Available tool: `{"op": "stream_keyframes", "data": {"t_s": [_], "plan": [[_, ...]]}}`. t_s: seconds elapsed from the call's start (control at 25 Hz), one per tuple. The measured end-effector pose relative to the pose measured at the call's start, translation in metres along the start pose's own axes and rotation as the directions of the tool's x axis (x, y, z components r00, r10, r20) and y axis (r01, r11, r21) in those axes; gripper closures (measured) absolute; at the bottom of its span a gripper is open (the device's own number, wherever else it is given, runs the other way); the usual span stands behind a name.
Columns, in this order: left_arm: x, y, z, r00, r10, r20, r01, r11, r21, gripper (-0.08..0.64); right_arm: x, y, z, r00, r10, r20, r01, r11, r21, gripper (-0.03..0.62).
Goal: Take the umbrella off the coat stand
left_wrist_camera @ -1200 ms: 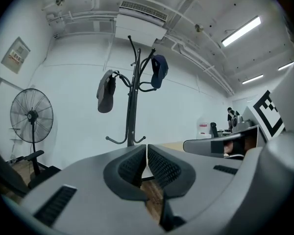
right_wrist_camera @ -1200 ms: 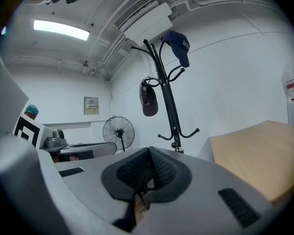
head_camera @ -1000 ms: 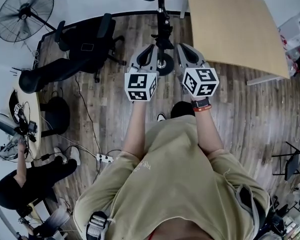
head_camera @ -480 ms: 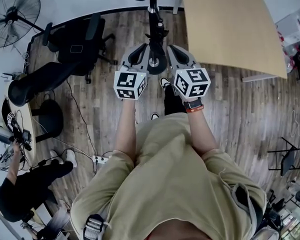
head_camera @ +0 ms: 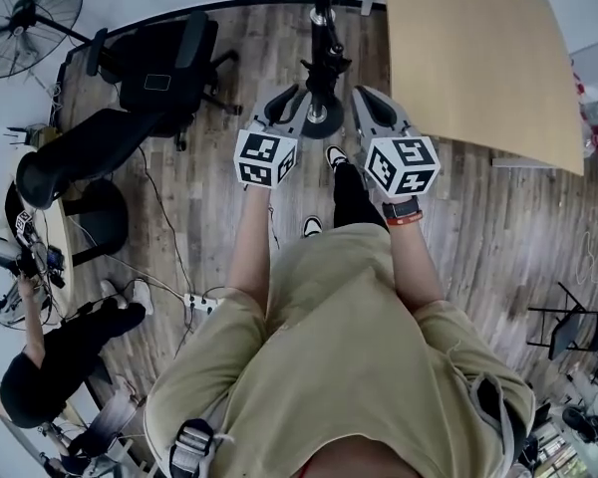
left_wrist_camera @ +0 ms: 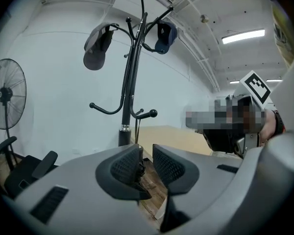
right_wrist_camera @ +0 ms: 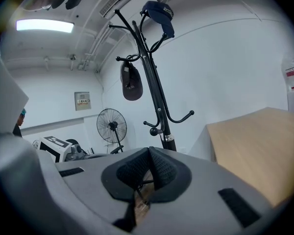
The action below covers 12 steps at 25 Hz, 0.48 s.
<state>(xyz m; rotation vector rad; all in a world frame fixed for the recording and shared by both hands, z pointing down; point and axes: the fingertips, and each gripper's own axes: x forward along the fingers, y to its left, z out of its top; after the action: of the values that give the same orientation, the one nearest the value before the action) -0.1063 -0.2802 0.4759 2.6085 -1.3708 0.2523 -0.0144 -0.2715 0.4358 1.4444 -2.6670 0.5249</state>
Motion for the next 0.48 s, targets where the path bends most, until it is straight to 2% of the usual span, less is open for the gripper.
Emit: {"op": "stream_keyframes", "data": {"t_s": [0.32, 0.48], "plan": [[0.040, 0.013, -0.017, 0.998, -0.052, -0.028, 0.052, 0.999, -0.008, 0.436, 0.022, -0.022, -0.013, 1.000, -0.008, -0.026, 0.009, 0.999, 0.035, 0.577], [0.055, 0.010, -0.024, 0.992, -0.117, -0.055, 0.119, 0.993, 0.025, 0.402, 0.023, -0.031, -0.012, 0.999, -0.015, -0.039, 0.016, 0.999, 0.032, 0.577]]}}
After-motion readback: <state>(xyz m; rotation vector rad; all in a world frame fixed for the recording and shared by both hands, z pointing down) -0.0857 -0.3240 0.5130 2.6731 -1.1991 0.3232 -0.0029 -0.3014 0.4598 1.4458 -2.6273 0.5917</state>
